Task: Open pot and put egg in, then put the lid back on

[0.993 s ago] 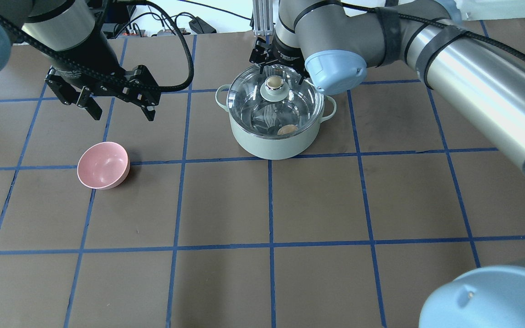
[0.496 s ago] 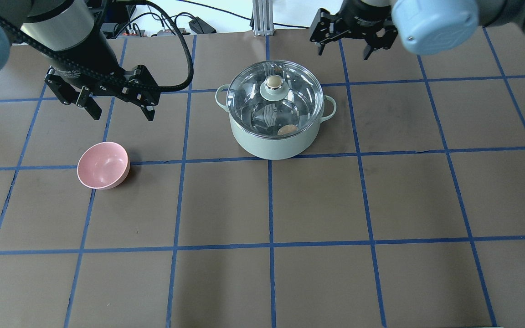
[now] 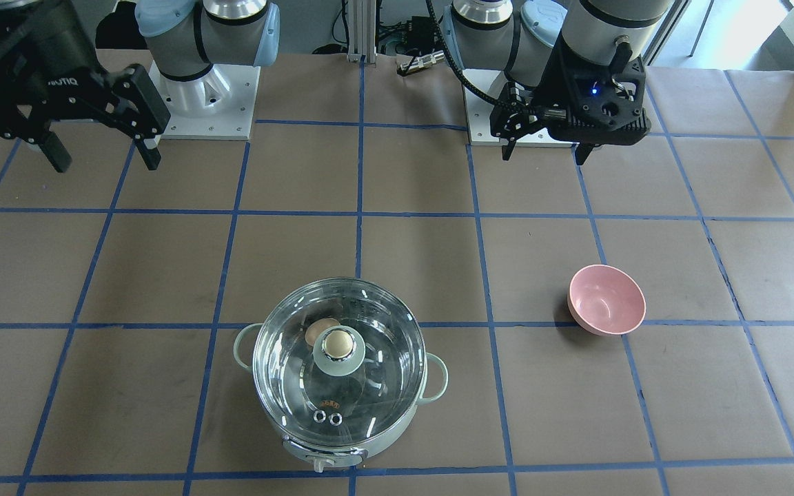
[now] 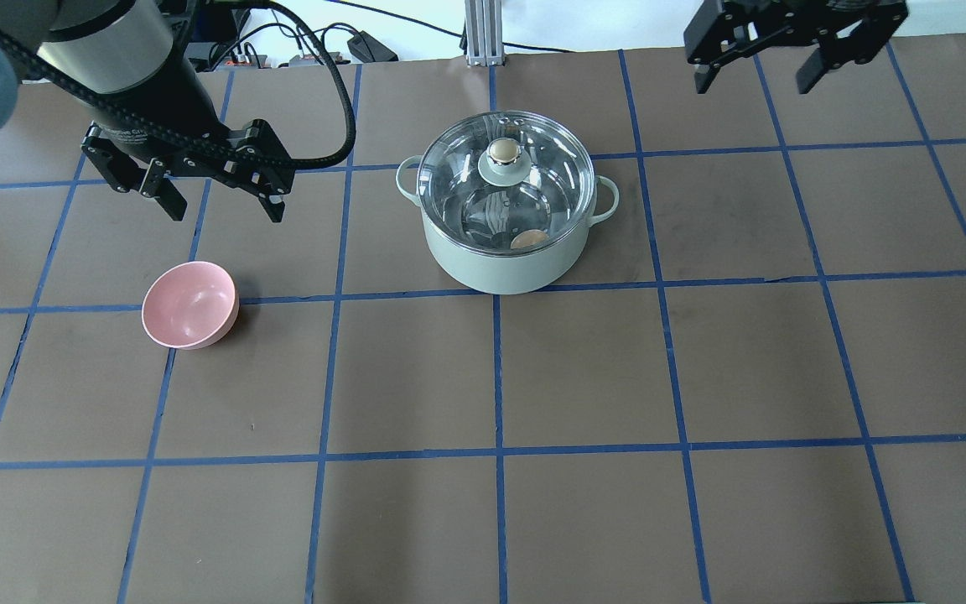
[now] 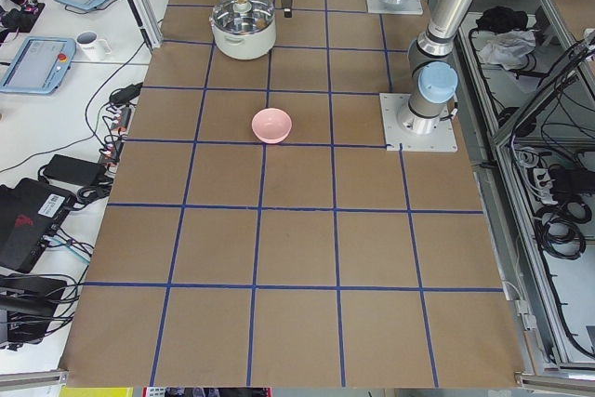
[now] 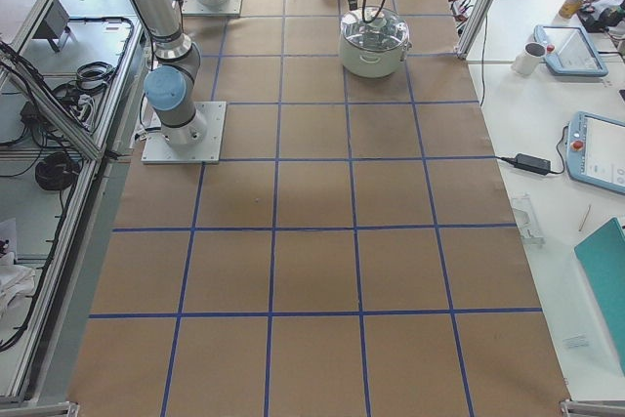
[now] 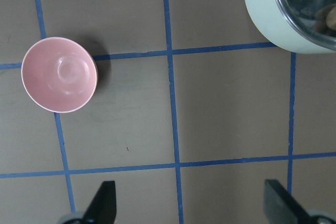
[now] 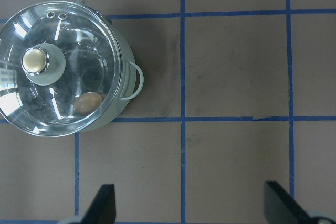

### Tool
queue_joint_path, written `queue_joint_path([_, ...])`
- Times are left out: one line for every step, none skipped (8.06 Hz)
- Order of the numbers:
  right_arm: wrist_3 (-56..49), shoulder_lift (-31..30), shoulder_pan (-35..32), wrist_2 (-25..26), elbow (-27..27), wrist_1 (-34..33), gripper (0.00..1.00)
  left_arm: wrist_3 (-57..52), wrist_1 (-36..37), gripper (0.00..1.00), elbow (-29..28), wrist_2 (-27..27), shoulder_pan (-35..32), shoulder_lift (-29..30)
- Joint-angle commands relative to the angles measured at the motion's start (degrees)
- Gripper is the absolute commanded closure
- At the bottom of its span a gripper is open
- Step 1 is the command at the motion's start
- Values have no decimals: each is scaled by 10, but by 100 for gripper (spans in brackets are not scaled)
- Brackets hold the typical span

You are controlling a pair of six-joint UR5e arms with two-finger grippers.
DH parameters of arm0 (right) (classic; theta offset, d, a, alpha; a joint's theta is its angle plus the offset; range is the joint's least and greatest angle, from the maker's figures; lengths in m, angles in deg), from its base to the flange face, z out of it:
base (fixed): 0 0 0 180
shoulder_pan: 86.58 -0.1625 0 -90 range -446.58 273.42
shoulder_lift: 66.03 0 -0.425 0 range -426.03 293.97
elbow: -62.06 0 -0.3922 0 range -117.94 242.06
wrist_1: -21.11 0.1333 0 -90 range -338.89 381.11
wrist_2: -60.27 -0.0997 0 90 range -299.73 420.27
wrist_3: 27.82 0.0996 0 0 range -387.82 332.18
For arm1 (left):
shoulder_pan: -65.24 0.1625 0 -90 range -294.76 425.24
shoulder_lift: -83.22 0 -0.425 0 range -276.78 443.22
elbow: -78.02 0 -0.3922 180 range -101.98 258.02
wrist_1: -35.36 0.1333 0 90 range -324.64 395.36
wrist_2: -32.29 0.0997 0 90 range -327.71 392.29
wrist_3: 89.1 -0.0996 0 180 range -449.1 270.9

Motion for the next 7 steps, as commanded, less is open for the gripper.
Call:
queue_joint_path([-8, -19, 1, 5, 5, 33, 0, 0, 1, 0, 1, 0, -1, -1])
queue_joint_path([-9, -20, 1, 5, 11, 31, 0, 0, 0, 0, 1, 0, 0, 0])
queue_joint_path([-9, -20, 1, 4, 12, 31, 0, 0, 0, 0, 0, 0, 0, -1])
queue_joint_path([-9, -19, 0, 5, 12, 30, 0, 0, 1, 0, 1, 0, -1, -1])
queue_joint_path([-9, -16, -3, 6, 12, 25, 0, 0, 1, 0, 1, 0, -1, -1])
queue_joint_path([-9, -17, -5, 13, 11, 26, 0, 0, 1, 0, 0, 0, 0, -1])
queue_joint_path([-9, -15, -5, 13, 12, 26, 0, 0, 1, 0, 1, 0, 0, -1])
